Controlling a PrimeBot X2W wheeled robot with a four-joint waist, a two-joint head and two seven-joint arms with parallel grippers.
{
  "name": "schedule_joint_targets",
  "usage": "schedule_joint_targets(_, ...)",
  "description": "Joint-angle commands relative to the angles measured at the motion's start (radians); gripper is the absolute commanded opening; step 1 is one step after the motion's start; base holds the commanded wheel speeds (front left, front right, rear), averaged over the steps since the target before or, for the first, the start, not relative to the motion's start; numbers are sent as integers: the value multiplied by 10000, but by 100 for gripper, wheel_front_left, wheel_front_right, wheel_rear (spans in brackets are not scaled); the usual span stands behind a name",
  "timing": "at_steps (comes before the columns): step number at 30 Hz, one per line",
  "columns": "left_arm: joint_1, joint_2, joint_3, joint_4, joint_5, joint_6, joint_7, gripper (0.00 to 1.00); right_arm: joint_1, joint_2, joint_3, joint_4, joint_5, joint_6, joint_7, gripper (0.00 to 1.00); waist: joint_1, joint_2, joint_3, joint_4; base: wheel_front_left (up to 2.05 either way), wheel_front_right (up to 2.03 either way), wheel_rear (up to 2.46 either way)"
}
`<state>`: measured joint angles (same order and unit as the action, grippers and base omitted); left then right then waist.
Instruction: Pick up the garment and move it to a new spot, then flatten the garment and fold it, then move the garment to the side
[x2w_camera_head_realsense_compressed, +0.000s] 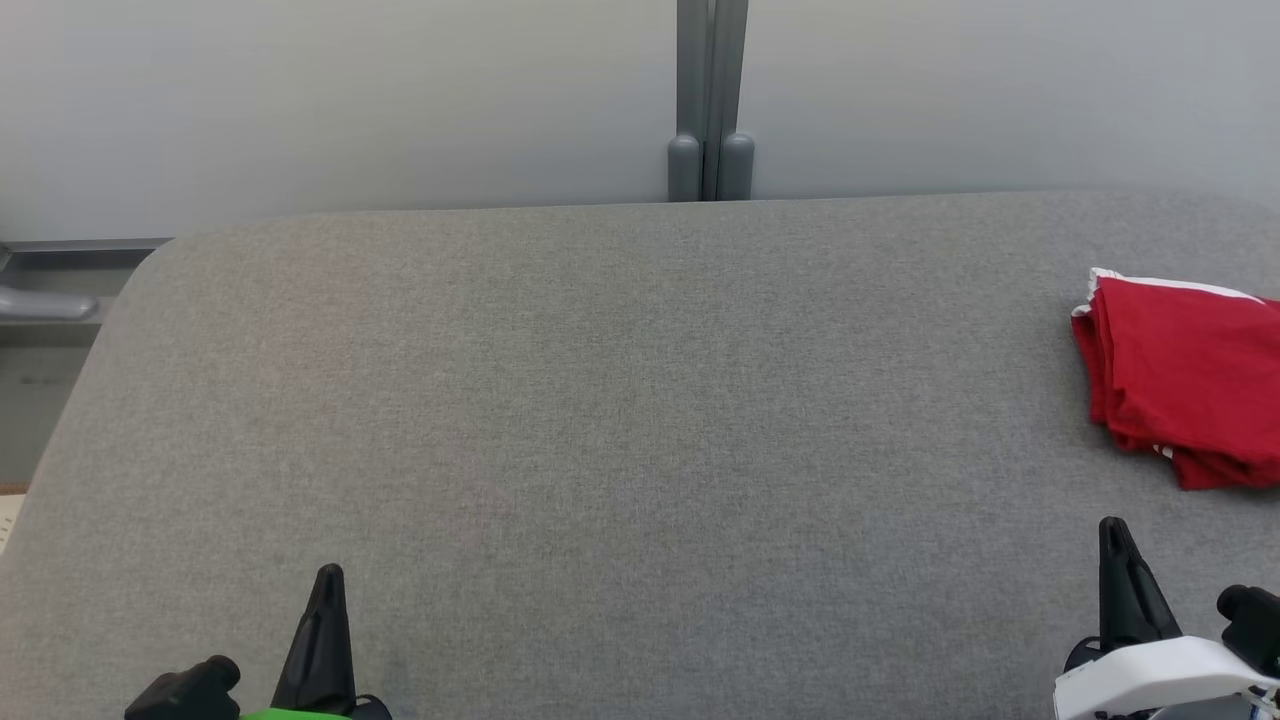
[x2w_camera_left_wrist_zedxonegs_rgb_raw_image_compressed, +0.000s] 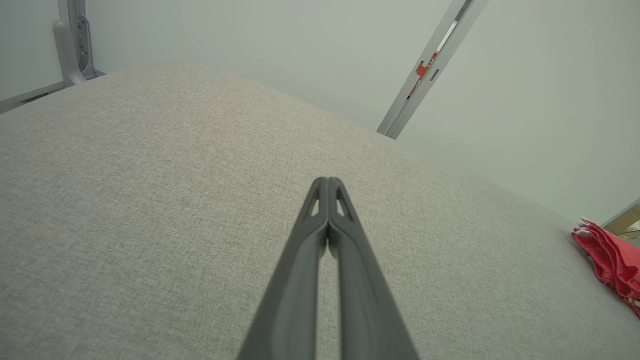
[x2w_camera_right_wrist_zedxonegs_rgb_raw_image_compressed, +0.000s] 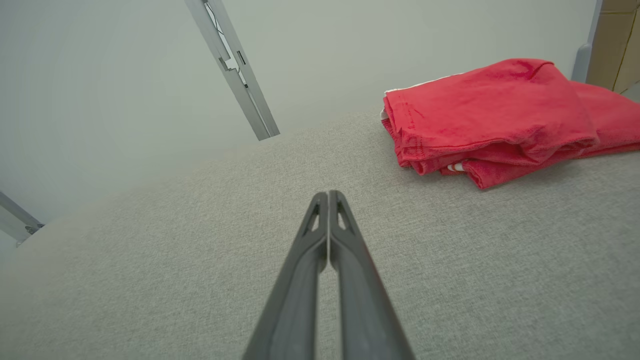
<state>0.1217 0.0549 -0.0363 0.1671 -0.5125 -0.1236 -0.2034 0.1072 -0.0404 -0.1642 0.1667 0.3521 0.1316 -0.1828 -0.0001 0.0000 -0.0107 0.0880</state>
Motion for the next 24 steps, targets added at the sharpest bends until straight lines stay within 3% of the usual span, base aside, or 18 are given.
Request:
schedule_joint_targets(1,-339,111,48,-99,-463,-10,73,0,-302,-64,24,-97,478,-2,88,0,1,0,2,-11,0,0,0)
schedule_joint_targets(24,-966,250,255,163,-3880,-43,823,0,-884,-85,186,143,4180,-5,952,0,1,0,31,-194,0,0,0)
